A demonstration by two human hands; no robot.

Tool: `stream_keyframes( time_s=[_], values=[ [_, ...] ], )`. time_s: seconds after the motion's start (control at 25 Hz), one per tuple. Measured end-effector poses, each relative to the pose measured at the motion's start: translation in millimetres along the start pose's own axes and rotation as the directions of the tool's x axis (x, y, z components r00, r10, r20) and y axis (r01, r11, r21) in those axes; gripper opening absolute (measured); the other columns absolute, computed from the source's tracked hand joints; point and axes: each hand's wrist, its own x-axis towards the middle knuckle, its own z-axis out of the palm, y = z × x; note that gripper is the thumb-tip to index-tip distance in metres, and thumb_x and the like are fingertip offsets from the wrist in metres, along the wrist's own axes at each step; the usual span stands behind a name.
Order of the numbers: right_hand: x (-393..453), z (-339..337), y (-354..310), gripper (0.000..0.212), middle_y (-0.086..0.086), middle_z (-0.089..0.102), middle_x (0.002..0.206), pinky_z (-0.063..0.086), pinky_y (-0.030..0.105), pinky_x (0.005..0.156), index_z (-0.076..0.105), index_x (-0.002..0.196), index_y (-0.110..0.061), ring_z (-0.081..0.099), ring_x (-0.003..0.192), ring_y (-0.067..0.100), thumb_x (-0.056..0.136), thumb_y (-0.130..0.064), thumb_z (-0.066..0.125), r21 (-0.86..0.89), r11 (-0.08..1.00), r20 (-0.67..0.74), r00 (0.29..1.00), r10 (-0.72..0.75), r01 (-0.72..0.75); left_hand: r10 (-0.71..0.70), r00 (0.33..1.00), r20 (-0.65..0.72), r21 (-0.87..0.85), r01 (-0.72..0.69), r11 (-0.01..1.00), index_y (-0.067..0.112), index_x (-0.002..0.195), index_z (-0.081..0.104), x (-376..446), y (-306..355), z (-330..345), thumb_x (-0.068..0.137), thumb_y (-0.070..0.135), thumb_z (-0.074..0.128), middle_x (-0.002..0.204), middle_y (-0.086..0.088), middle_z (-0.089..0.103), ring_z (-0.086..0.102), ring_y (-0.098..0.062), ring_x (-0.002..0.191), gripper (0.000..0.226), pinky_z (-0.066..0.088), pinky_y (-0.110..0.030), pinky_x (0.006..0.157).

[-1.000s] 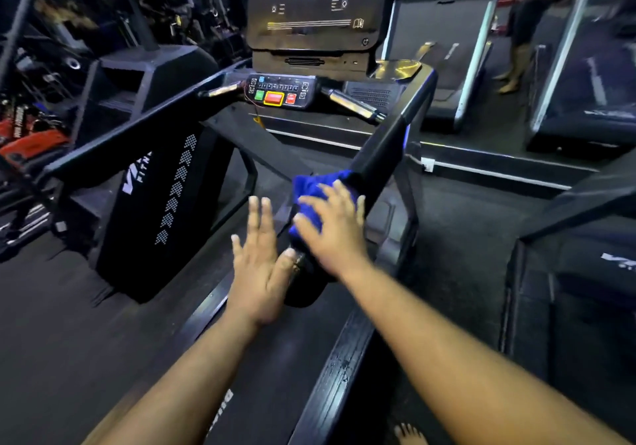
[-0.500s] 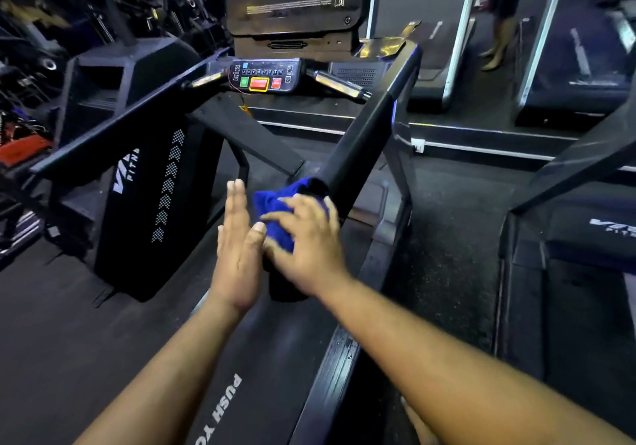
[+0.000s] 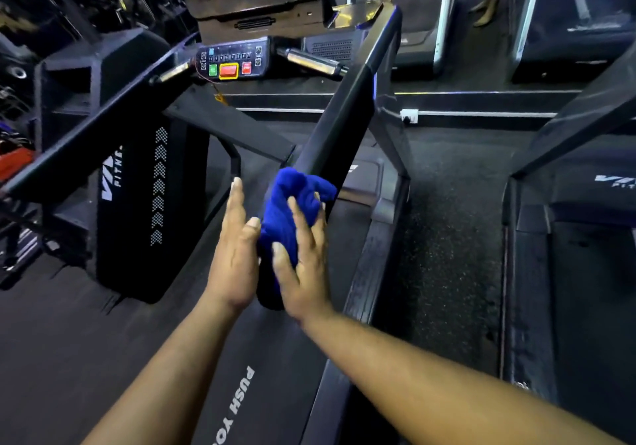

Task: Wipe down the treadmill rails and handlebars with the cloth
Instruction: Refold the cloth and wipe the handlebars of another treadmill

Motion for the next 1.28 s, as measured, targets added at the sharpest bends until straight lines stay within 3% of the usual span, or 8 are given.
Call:
stream_keyframes(
  time_s=[0.12,0.24,0.4,0.56,0.72,0.96,1.16,1.28],
  values=[
    [21.1,-5.6,48.5,0.084,0.015,0.024,0.162,0.016,0.033,0.123,0.024,0.155,-0.022,0.019,0.151,0.027,0.086,-0.065,0.045,0.168,0.958,-0.014,0.971,0.238,-0.233,0.067,0.997,0.025,0.156,-0.07,0.985,0.032,0.155,0.01,-3.7,2.1,-0.7,0.091,0.046,0.03,0.166,0.008,0.009,0.009,-0.001,0.151,0.069,0.012,-0.041,0.125],
    [61.5,1.3,53.6,0.09,0.013,0.05,0.146,0.031,0.047,0.117,0.039,0.148,-0.02,0.046,0.136,0.027,0.072,-0.066,0.048,0.461,0.66,-0.074,0.715,0.695,-0.593,0.097,0.995,0.032,0.232,-0.102,0.967,0.023,0.158,0.007,-7.4,8.6,0.4,0.09,0.047,0.027,0.165,0.011,0.005,0.004,0.003,0.15,0.075,0.009,-0.035,0.125],
    [-14.8,10.4,-15.0,0.083,0.012,0.005,0.164,0.003,0.038,0.125,0.014,0.156,-0.022,0.001,0.153,0.018,0.089,-0.063,0.039,0.176,0.924,-0.054,0.934,0.354,-0.34,0.096,0.995,0.029,0.161,-0.1,0.982,0.022,0.156,0.005,-3.6,0.1,-0.5,0.09,0.047,0.027,0.162,0.014,0.003,0.003,0.003,0.15,0.075,0.007,-0.03,0.125],
    [25.2,-11.0,-3.4,0.057,0.004,0.015,0.165,0.007,0.053,0.122,0.044,0.146,-0.031,0.0,0.153,0.027,0.093,-0.052,0.041,-0.175,0.979,0.112,0.99,-0.084,0.103,0.068,0.997,0.023,-0.031,-0.067,0.997,0.03,0.153,0.002,-3.9,-2.3,-0.4,0.09,0.053,0.029,0.163,0.014,0.0,0.001,0.001,0.151,0.072,0.008,-0.04,0.126],
    [98.6,-19.6,-9.5,0.044,-0.005,0.036,0.157,0.001,0.068,0.115,0.07,0.116,-0.039,0.006,0.152,0.023,0.086,-0.054,0.043,-0.431,0.901,0.222,0.973,0.057,0.045,0.077,0.997,0.007,0.067,-0.077,0.995,0.025,0.155,-0.004,-3.8,1.8,2.9,0.086,0.048,0.032,0.159,0.019,-0.005,-0.001,0.001,0.151,0.08,0.007,-0.044,0.125],
    [11.7,-25.4,-8.1,0.049,0.001,0.038,0.155,0.011,0.056,0.12,0.06,0.132,-0.03,0.017,0.151,0.022,0.089,-0.047,0.045,-0.26,0.941,0.274,0.951,-0.144,0.217,0.03,0.995,-0.094,-0.126,-0.042,0.991,0.039,0.15,0.001,-10.6,8.5,2.4,0.084,0.05,0.034,0.166,0.01,-0.002,0.0,0.0,0.151,0.074,0.007,-0.047,0.125],
    [156.2,-27.6,4.5,0.051,0.0,0.017,0.164,0.008,0.066,0.117,0.048,0.143,-0.036,0.0,0.153,0.024,0.094,-0.05,0.05,-0.531,0.847,0.257,0.948,0.19,-0.026,-0.075,0.996,0.054,0.401,0.047,0.915,0.036,0.156,0.002,3.4,25.7,0.4,0.079,0.069,0.017,0.166,0.013,-0.003,-0.002,-0.002,0.152,0.086,-0.003,-0.055,0.122],
    [175.5,-32.2,4.5,0.048,0.0,0.02,0.164,0.015,0.062,0.117,0.056,0.137,-0.033,0.003,0.153,0.023,0.094,-0.053,0.048,-0.533,0.838,0.167,0.956,0.241,-0.118,-0.13,0.986,0.102,0.487,0.065,0.871,0.035,0.157,0.002,17.2,40.1,3.5,0.074,0.076,0.012,0.166,0.016,-0.004,0.001,-0.003,0.152,0.094,-0.003,-0.057,0.121]
  ],
)
